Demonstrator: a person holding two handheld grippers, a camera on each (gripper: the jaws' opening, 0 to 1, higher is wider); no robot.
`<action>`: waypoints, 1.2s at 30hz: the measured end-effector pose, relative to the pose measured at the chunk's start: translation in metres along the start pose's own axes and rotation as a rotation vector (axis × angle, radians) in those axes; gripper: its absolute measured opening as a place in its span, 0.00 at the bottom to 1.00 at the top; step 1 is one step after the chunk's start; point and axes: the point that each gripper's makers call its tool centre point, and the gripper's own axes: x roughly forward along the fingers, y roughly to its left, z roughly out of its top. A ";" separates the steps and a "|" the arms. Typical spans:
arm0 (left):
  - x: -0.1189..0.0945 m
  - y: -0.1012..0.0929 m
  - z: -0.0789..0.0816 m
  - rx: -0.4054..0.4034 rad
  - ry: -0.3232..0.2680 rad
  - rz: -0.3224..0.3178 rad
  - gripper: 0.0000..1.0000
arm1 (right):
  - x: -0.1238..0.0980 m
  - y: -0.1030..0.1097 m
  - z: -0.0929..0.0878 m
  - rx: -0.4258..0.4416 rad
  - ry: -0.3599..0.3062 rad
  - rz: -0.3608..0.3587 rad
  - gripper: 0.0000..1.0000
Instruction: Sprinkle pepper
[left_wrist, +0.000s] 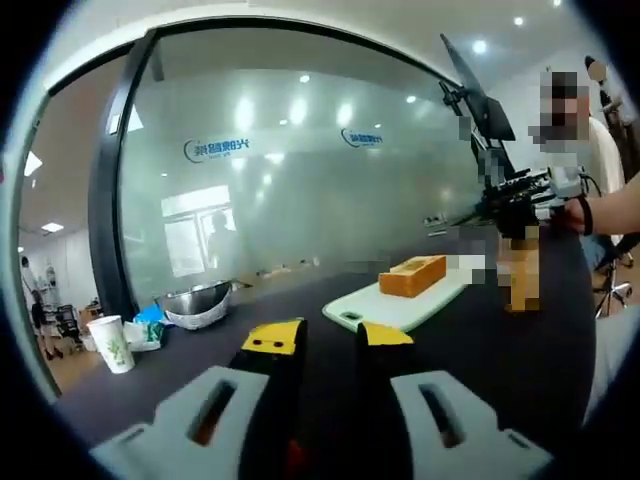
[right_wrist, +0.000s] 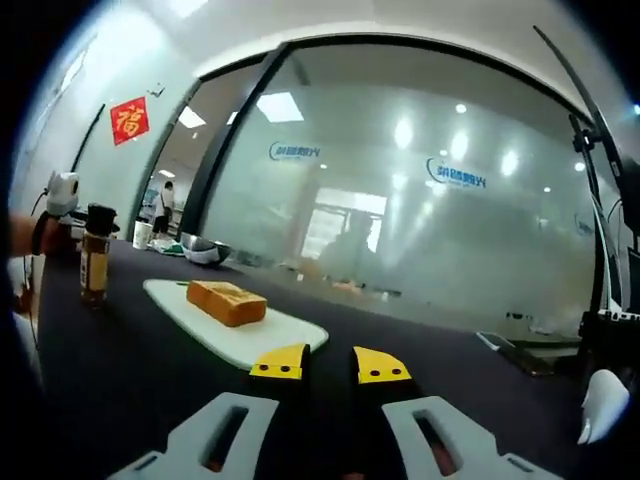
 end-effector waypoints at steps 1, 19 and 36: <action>0.000 0.000 0.000 -0.001 -0.001 -0.002 0.14 | 0.000 0.000 0.000 0.002 -0.001 0.000 0.12; -0.003 -0.010 0.005 -0.028 -0.034 -0.077 0.16 | 0.000 -0.002 0.000 0.024 -0.003 -0.003 0.12; -0.010 -0.059 0.019 -0.129 -0.068 -0.349 0.20 | 0.001 -0.002 -0.001 0.031 0.007 0.002 0.12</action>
